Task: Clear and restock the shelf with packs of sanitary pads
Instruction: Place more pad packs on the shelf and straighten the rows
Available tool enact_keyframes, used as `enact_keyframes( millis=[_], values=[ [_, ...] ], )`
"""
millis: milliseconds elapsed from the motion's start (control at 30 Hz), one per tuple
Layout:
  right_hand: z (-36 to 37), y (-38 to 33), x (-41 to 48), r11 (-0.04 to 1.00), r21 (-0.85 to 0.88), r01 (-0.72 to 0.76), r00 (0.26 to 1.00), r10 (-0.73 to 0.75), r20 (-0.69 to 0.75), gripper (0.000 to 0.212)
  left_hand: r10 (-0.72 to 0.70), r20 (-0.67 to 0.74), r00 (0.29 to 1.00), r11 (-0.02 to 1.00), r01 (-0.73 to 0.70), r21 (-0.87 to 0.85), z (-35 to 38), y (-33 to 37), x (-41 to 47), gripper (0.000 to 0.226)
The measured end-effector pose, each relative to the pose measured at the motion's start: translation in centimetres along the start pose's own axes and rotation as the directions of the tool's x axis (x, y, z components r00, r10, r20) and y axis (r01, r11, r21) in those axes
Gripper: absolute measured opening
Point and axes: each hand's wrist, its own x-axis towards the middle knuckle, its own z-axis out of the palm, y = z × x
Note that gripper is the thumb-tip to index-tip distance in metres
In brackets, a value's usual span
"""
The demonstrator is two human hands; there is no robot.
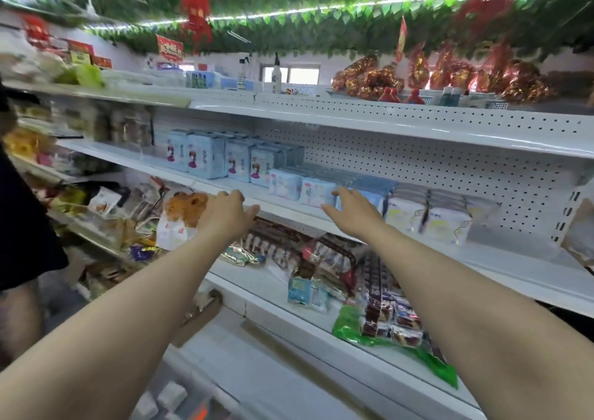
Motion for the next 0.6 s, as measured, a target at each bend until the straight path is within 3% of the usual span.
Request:
enact_keyframes(
  millis=[333,600],
  values=[
    [12.5,-15.8,5.6,0.998,0.057,-0.025,0.997,0.021,0.070,0.060,-0.033,0.084,0.996,0.993,0.023,0.115,-3.0,-19.5,5.7,0.054],
    [22.5,-21.6,8.6,0.996,0.053,-0.070,0.974,0.057,0.218,0.068,-0.072,0.165,0.984,0.991,0.052,0.124,0.0,-29.2,9.0,0.056]
  ],
)
